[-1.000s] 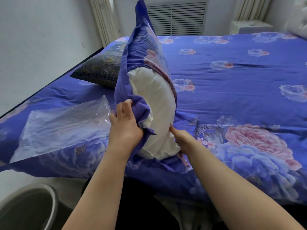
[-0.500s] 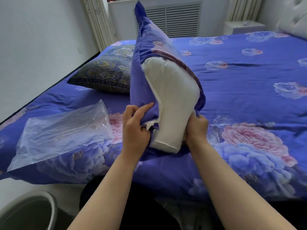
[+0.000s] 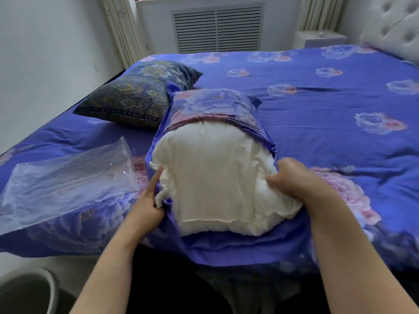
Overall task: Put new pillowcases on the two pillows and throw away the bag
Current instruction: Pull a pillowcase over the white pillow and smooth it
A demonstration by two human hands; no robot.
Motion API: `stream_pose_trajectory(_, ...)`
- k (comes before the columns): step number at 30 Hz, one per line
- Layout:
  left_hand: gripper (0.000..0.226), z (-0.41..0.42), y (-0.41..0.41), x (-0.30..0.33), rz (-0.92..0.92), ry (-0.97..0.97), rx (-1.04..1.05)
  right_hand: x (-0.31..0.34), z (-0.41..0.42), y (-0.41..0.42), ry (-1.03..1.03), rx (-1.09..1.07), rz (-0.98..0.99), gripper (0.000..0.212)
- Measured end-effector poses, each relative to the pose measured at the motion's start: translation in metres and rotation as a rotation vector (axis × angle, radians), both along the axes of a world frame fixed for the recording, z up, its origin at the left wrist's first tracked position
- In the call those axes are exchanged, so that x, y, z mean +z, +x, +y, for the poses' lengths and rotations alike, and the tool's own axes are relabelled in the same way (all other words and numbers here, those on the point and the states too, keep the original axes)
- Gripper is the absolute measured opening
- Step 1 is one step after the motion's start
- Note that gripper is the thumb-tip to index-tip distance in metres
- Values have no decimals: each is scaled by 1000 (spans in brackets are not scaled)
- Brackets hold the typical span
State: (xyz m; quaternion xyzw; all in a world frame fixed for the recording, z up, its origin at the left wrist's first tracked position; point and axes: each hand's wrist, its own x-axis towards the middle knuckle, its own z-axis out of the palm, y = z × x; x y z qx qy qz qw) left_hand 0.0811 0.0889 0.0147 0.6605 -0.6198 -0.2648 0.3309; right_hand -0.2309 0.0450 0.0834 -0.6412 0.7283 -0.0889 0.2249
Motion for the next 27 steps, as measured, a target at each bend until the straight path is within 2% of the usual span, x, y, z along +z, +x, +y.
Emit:
stream_pose_trajectory(2, 67, 0, 17, 21, -19, 113, -146, 10, -3, -6, -4, -12, 82, 26)
stream_pose_trajectory(3, 65, 0, 28, 27, -126, 184, -184, 12, -4, -7, -6, -14, 145, 25)
stream_pose_trajectory(5, 78, -4, 43, 37, -430, 297, -179, 10, -9, -6, -88, -62, 214, 23)
stream_pose_trajectory(7, 89, -11, 41, 45, -589, 304, -141, 7, -20, 7, -266, -74, 119, 41)
stream_pose_trajectory(9, 86, -21, 25, 53, -555, 227, -193, 4, -36, 29, -473, 66, -42, 49)
stream_pose_trajectory(11, 78, -32, 7, 61, -520, 179, -228, 0, -52, 57, -546, 278, -46, 56)
stream_pose_trajectory(14, 60, -54, -9, 69, -457, 28, -152, -28, -63, 94, -316, 461, 159, 56)
stream_pose_trajectory(17, 43, -90, -25, 66, -368, -215, -34, -59, -61, 107, -197, 456, 208, 51)
stream_pose_trajectory(18, 45, -106, -28, 59, -388, -220, 6, -63, -61, 107, -213, 438, 201, 50)
stream_pose_trajectory(21, 55, -144, -36, 29, -523, -63, 92, -65, -64, 107, -229, 412, 208, 49)
stream_pose_trajectory(23, 50, -160, -40, 17, -579, -61, 156, -68, -63, 107, -225, 402, 225, 48)
stream_pose_trajectory(25, 38, -171, -41, 15, -548, -138, 253, -71, -62, 108, -232, 401, 236, 47)
stream_pose_trajectory(27, 33, -178, -39, 16, -385, -186, 333, -72, -63, 109, -253, 398, 233, 47)
